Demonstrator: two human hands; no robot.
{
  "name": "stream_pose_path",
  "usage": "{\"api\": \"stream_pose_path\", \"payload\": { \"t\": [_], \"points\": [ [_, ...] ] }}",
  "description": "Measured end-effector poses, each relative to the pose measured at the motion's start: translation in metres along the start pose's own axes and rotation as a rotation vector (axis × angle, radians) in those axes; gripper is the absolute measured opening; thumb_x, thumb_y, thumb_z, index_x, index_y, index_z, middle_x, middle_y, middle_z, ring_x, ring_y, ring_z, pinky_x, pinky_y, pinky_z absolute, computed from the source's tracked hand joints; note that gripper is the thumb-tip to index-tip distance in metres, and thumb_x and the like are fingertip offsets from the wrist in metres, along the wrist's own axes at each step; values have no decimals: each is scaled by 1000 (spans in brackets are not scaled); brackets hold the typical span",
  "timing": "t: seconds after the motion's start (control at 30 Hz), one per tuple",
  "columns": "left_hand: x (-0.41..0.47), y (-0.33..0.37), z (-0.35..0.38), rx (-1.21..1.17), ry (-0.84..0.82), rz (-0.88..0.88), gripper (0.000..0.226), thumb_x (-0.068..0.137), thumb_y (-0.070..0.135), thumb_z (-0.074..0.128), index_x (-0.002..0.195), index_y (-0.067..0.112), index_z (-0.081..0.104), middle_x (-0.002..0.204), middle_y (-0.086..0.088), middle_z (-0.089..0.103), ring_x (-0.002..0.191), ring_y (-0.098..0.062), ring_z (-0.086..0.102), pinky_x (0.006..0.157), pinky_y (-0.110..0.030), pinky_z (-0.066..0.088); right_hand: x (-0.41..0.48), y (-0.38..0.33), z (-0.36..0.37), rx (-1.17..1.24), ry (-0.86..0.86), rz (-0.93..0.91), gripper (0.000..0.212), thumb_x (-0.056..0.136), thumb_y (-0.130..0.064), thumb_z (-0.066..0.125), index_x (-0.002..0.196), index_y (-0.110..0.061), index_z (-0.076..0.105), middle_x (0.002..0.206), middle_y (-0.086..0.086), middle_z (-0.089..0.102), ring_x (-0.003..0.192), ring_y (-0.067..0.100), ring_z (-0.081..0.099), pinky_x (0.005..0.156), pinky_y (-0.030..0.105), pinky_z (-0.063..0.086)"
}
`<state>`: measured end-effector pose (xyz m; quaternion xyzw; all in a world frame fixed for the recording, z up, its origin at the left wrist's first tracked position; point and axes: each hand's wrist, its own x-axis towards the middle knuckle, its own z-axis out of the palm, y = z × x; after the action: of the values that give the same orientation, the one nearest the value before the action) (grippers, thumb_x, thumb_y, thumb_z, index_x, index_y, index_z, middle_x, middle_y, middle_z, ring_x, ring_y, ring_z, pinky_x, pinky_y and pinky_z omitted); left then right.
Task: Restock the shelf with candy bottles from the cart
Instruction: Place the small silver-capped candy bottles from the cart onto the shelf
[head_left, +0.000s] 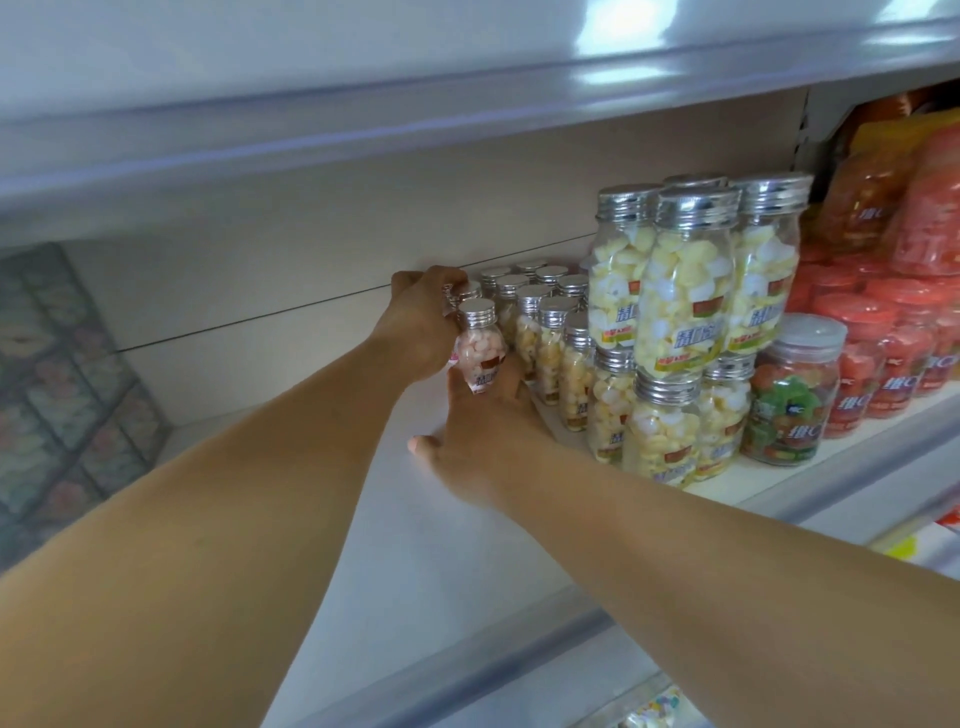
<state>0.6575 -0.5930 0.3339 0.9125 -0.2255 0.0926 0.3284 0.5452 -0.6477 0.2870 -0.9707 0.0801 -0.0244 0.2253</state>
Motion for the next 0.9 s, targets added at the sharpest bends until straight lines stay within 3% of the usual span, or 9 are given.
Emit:
{"api": "stream_pose_path", "payload": {
  "t": [0.13, 0.3, 0.53, 0.6, 0.77, 0.83, 0.9],
  "points": [
    [-9, -9, -2, -46, 42, -17, 52, 97, 16, 58, 145, 27, 41, 146, -6, 34, 107, -16, 55, 88, -17, 37, -8, 1, -3, 42, -4, -30, 86, 96, -54, 48, 157, -21, -3, 156, 26, -23, 150, 39, -3, 122, 43, 12],
    [-26, -24, 4, -9, 24, -48, 27, 95, 21, 60, 122, 19, 58, 122, -2, 60, 104, -17, 58, 82, -23, 40, -23, 0, -9, -8, 1, -113, 89, 96, -54, 49, 157, -11, 0, 156, 18, -28, 149, 35, -2, 122, 40, 11],
    [-33, -7, 11, -156, -77, -137, 27, 93, 20, 60, 120, 20, 58, 107, 2, 65, 97, -17, 63, 77, -28, 46, -21, 4, -5, -30, -6, -130, 83, 96, -56, 45, 155, -8, 12, 155, 12, -1, 146, 30, 7, 121, 41, 17],
    [-32, -7, 13, -149, -52, -174, 36, 92, 19, 62, 127, 18, 53, 109, 1, 61, 97, -22, 63, 77, -29, 48, -19, 6, -5, -12, -11, -120, 82, 96, -57, 45, 154, -8, 15, 156, 12, -3, 147, 30, 4, 121, 40, 15],
    [-26, -7, 14, -389, -64, -368, 66, 92, 6, 52, 152, 11, 28, 141, -14, 47, 117, -30, 55, 101, -44, 50, -19, 8, -5, 55, 7, -125, 77, 96, -53, 49, 153, -12, 18, 156, 10, -11, 149, 26, 5, 120, 34, 18],
    [-24, -7, 15, -428, -92, -405, 58, 93, 3, 47, 150, 8, 33, 127, -12, 52, 109, -29, 56, 102, -46, 49, -20, 8, -4, 87, 20, -121, 77, 95, -51, 52, 153, -15, 16, 157, 12, -18, 151, 26, 2, 119, 32, 16],
    [-23, -5, 14, -432, -109, -410, 33, 95, 2, 45, 125, 9, 55, 100, -6, 56, 108, -32, 58, 102, -49, 49, -18, 8, -3, 101, 26, -97, 82, 95, -51, 53, 155, -17, 10, 157, 15, -26, 152, 28, -4, 120, 33, 14]
  ]
}}
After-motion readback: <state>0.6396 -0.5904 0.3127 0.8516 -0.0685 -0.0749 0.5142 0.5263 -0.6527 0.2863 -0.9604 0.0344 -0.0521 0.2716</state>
